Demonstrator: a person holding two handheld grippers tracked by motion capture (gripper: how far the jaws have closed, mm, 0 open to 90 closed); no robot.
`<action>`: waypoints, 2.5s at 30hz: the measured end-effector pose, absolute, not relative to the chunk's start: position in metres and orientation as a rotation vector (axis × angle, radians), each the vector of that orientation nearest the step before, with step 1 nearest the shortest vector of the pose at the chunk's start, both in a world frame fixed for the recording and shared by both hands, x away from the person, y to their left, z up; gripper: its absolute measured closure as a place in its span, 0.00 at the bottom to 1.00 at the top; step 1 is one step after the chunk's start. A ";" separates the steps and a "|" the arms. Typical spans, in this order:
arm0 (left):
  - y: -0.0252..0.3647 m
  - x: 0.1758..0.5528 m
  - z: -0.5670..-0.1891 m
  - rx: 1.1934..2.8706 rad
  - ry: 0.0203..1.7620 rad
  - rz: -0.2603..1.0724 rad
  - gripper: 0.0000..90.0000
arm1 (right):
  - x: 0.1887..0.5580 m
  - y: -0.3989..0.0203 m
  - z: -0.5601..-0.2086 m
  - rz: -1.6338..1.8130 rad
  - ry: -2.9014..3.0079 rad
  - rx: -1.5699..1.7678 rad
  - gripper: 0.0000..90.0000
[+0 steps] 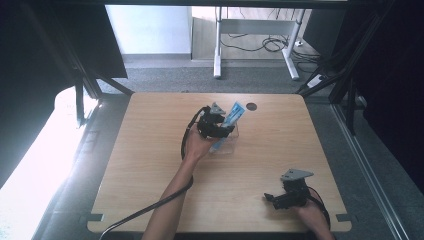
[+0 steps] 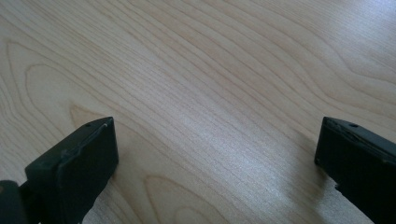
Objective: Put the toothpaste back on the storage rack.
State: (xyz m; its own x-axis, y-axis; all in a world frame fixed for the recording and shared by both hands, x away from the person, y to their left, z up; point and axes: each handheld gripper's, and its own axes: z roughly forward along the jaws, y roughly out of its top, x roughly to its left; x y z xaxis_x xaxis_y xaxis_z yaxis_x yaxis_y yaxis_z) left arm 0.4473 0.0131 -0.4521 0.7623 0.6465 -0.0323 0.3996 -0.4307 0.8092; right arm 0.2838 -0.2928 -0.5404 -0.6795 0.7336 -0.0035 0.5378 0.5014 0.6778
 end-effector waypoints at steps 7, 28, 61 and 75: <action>0.012 0.444 -0.444 2.070 0.780 0.357 0.29 | 0.284 -0.293 -0.540 0.959 2.456 1.072 0.00; 0.026 0.418 -0.420 2.036 0.744 0.315 0.15 | 0.282 -0.293 -0.542 0.982 2.431 1.084 0.00; 0.062 0.373 -0.423 2.105 0.732 0.412 0.14 | 0.281 -0.291 -0.538 0.975 2.434 1.041 0.00; 0.079 0.354 -0.434 2.094 0.747 0.362 0.14 | 0.280 -0.291 -0.536 0.998 2.418 1.050 0.00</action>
